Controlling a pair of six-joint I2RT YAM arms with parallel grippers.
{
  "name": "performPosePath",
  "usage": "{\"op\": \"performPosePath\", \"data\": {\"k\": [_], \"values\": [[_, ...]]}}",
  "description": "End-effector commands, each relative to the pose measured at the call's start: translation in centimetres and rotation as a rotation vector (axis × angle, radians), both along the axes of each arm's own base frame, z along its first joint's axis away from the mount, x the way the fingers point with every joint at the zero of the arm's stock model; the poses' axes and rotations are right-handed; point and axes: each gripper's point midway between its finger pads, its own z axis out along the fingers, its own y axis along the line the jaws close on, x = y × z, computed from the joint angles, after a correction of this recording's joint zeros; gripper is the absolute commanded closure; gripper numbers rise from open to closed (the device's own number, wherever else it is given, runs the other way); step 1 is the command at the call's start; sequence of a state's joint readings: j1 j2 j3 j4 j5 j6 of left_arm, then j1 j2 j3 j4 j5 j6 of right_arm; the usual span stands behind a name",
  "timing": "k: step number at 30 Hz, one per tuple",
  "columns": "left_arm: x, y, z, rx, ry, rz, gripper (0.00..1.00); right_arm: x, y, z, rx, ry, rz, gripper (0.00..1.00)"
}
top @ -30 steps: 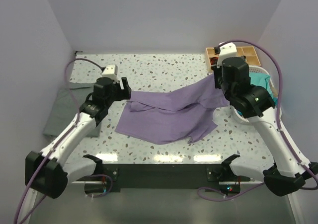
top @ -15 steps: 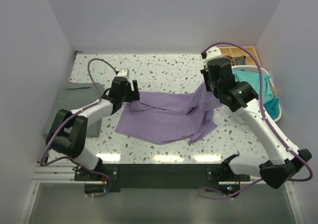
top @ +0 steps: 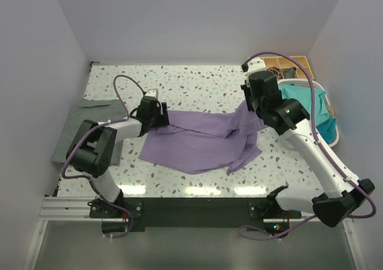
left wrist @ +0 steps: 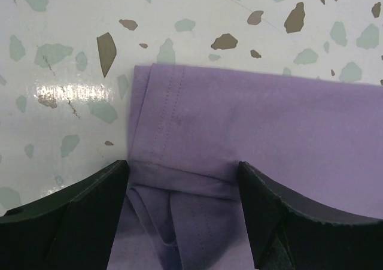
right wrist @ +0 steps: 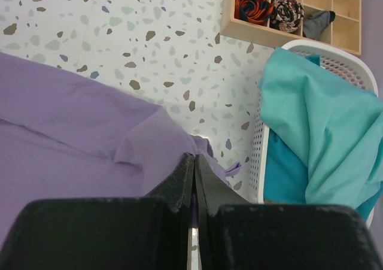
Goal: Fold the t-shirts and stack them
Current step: Flatten the tshirt out
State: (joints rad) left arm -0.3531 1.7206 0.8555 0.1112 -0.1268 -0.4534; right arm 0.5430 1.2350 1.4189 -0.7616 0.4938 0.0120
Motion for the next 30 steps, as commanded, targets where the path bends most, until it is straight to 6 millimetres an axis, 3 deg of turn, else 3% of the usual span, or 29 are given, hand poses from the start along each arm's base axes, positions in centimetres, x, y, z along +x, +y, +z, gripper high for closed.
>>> {"op": "performPosePath", "data": {"k": [1,4,5,6,9,14,18,19,21,22,27,29,30], "values": [[2.2,0.5,1.2,-0.003,-0.066,0.047,0.22,0.5,0.5,1.3,0.046,-0.052,0.004,1.00],[2.3,0.5,1.2,-0.005,-0.066,0.039,0.38,0.4,0.4,1.1,0.042,-0.049,0.000,1.00],[2.4,0.4,1.3,-0.007,-0.070,0.038,0.51,0.5,0.5,1.1,0.042,-0.049,0.002,1.00],[2.4,0.4,1.5,-0.009,-0.073,0.041,0.83,0.5,0.5,1.0,0.043,-0.048,0.003,1.00],[2.6,0.2,1.9,-0.020,-0.081,0.033,1.00,0.5,0.5,1.0,0.044,-0.046,0.005,1.00],[2.6,0.2,4.1,-0.014,-0.106,0.021,1.00,0.1,0.1,1.4,0.035,-0.053,-0.004,1.00],[2.7,1.0,8.6,0.000,-0.191,0.034,0.97,-0.2,-0.4,1.7,0.028,-0.060,-0.015,1.00],[2.6,1.2,9.3,0.006,-0.201,0.039,0.91,-0.2,-0.4,1.9,0.028,-0.063,-0.015,1.00],[2.4,1.5,10.6,0.016,-0.224,0.036,0.92,-0.2,-0.5,1.9,0.029,-0.065,-0.016,1.00],[2.3,1.7,10.9,0.019,-0.231,0.040,0.94,-0.2,-0.4,1.9,0.031,-0.065,-0.013,1.00],[2.3,1.5,11.3,0.009,-0.237,0.024,0.79,-0.1,0.0,1.9,0.039,-0.062,0.001,1.00],[2.4,1.5,11.1,0.010,-0.237,0.025,0.86,-0.1,-0.1,1.8,0.038,-0.063,0.000,1.00],[2.4,1.4,11.0,0.010,-0.235,0.022,1.00,-0.1,-0.1,1.8,0.038,-0.063,-0.002,1.00]]}}
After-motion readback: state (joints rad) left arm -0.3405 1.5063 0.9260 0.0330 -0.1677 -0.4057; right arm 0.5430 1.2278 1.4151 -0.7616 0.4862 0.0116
